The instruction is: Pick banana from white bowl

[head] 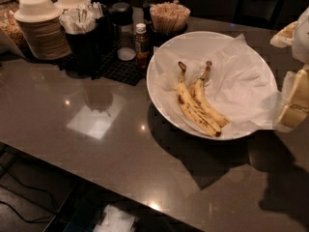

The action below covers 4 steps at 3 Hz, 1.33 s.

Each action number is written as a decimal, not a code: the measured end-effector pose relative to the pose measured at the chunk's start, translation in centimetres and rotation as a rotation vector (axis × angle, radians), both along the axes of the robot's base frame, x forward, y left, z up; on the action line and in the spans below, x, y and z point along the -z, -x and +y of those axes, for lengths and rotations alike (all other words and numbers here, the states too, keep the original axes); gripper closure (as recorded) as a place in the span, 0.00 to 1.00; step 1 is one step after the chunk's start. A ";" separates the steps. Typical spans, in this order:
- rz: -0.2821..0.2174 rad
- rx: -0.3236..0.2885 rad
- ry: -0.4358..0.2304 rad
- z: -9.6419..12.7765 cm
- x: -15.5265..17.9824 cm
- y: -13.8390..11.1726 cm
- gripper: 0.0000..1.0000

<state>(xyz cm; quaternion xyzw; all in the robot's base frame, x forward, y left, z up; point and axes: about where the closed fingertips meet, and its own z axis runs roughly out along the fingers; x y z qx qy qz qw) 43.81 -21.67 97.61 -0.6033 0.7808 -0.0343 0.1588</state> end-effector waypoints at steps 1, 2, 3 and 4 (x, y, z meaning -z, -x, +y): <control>0.000 0.000 0.000 0.0 0.0 0.0 0.00; -0.008 0.010 -0.024 0.4 -0.1 -0.4 0.00; 0.014 0.033 -0.042 1.2 0.7 -1.5 0.00; 0.033 0.045 -0.089 1.8 -0.3 -2.3 0.00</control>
Offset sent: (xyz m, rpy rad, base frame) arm 0.0079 0.0063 -0.0039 0.0526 0.0054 -0.0205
